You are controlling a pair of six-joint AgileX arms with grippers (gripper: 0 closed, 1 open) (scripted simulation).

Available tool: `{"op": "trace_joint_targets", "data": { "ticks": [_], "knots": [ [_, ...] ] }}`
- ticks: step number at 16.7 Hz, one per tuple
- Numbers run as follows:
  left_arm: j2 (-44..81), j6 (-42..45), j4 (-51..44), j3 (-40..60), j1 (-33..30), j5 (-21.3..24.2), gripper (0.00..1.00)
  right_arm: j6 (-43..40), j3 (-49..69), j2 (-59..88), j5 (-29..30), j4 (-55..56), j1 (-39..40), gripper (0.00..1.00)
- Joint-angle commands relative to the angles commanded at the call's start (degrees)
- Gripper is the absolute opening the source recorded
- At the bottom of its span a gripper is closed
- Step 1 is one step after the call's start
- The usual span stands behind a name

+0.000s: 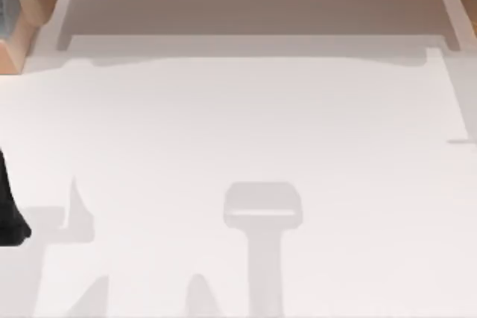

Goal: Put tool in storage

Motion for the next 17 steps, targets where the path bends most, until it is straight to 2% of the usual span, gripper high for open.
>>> {"op": "trace_joint_targets", "data": {
  "ticks": [6,13,17],
  "knots": [
    [0.0,0.0,0.0,0.0,0.0,0.0,1.0,-0.07,9.82,3.48,5.26,-6.03,4.98,0.0],
    [0.0,0.0,0.0,0.0,0.0,0.0,1.0,-0.04,11.18,4.44,6.4,-7.48,5.67,0.0],
    [0.0,0.0,0.0,0.0,0.0,0.0,1.0,-0.07,19.51,7.17,8.34,-11.28,8.05,0.0]
  ]
}}
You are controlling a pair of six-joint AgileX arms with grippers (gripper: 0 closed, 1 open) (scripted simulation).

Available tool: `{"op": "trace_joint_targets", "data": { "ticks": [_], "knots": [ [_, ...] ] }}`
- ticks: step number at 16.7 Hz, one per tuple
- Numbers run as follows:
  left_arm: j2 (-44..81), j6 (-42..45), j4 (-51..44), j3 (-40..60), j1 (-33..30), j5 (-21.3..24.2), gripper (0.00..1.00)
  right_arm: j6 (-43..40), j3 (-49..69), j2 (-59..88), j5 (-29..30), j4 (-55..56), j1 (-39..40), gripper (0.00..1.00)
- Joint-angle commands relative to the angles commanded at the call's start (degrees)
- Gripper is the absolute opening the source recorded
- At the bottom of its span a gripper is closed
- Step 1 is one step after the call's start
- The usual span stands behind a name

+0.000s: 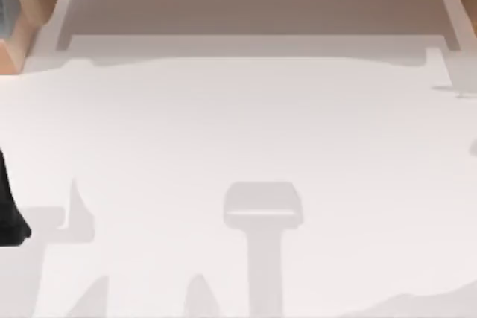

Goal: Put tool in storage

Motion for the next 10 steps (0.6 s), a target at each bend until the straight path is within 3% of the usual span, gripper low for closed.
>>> {"op": "trace_joint_targets", "data": {
  "ticks": [10],
  "knots": [
    [0.0,0.0,0.0,0.0,0.0,0.0,1.0,0.01,7.04,3.91,2.62,-5.22,2.41,0.0]
  ]
}}
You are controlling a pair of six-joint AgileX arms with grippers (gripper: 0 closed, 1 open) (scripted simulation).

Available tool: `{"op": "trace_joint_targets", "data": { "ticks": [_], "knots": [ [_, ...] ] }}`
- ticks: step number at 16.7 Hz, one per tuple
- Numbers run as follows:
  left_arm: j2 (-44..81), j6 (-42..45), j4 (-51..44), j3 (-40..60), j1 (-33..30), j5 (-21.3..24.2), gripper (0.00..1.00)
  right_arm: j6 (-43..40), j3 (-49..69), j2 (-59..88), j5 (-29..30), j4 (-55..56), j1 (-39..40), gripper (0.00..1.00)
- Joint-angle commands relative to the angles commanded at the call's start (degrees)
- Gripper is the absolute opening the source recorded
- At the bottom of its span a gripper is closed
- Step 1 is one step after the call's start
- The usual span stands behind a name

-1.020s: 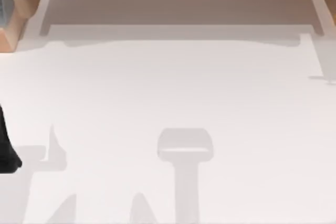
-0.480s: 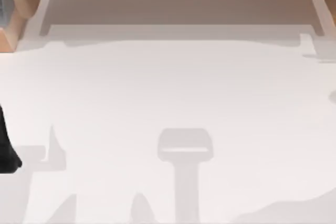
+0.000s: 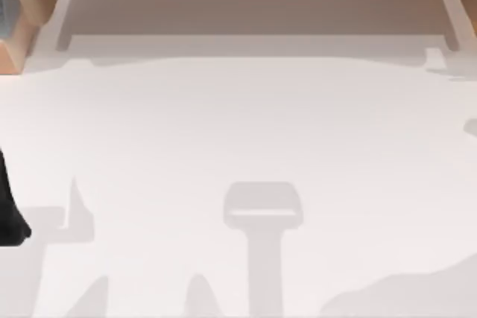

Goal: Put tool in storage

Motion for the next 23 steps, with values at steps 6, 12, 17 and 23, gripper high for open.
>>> {"op": "trace_joint_targets", "data": {
  "ticks": [6,12,17,23],
  "knots": [
    [0.0,0.0,0.0,0.0,0.0,0.0,1.0,-0.01,12.98,5.29,3.01,-6.75,2.65,0.0],
    [0.0,0.0,0.0,0.0,0.0,0.0,1.0,0.07,13.92,5.75,3.33,-7.49,2.94,0.08],
    [0.0,0.0,0.0,0.0,0.0,0.0,1.0,0.07,13.92,5.75,3.33,-7.49,2.94,0.45],
    [0.0,0.0,0.0,0.0,0.0,0.0,1.0,0.07,13.92,5.75,3.33,-7.49,2.94,0.9]
  ]
}}
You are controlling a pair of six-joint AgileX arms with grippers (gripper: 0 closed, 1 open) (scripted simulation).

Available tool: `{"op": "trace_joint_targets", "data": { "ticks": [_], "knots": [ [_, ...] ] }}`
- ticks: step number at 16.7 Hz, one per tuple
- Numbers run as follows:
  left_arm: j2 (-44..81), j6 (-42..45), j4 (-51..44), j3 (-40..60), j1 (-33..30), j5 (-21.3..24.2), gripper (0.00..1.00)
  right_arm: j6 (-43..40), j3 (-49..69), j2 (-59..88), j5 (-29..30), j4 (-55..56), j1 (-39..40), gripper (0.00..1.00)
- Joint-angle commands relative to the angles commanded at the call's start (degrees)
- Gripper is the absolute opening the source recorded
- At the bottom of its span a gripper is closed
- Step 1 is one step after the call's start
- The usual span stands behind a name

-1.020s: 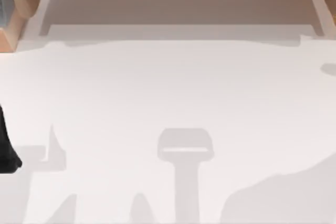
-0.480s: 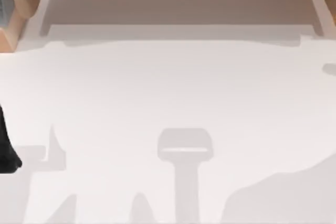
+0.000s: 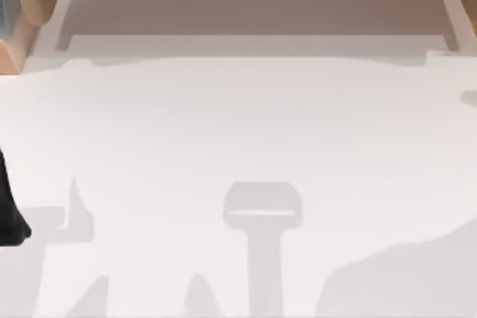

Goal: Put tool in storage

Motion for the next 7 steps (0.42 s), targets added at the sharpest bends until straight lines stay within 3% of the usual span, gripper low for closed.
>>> {"op": "trace_joint_targets", "data": {
  "ticks": [2,7],
  "knots": [
    [0.0,0.0,0.0,0.0,0.0,0.0,1.0,0.0,0.0,0.0,0.0,0.0,0.0,1.0],
    [0.0,0.0,0.0,0.0,0.0,0.0,1.0,0.0,0.0,0.0,0.0,0.0,0.0,1.0]
  ]
}}
